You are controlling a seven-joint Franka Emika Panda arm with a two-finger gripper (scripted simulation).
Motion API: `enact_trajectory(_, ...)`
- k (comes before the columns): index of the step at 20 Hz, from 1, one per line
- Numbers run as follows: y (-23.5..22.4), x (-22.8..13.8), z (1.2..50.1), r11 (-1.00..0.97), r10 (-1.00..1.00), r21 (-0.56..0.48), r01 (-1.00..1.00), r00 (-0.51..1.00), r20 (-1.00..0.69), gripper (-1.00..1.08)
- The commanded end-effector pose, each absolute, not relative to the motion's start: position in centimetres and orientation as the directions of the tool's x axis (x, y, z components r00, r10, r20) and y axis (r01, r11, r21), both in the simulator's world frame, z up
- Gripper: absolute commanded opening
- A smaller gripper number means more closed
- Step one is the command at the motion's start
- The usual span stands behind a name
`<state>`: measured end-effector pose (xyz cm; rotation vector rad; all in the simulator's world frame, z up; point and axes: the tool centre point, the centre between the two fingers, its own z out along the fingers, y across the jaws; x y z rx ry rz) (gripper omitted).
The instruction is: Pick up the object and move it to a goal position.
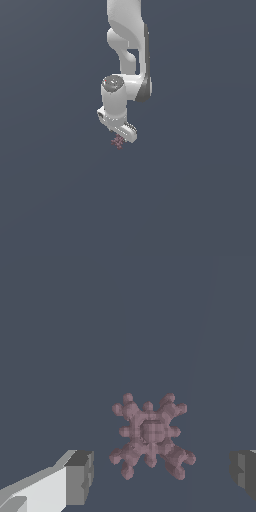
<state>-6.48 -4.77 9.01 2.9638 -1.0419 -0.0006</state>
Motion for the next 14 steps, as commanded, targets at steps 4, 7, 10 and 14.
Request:
enact_trajectory(4,-4.8,-6.5,8.7,-0.78,-0.626,0.0,-0.626,0.78,0.0,1.0)
enact_trajectory(7,-4.8,-6.5,7.8,-0.779,-0.627,0.0,-0.627,0.779,0.0,1.0)
enact_trajectory(10,-4.8,-6.6,6.4,-0.778,-0.628,0.0,-0.628,0.778,0.0,1.0)
enact_trajectory(14,-4.8,-6.6,4.7,-0.777,-0.629,0.0,-0.629,0.777,0.0,1.0)
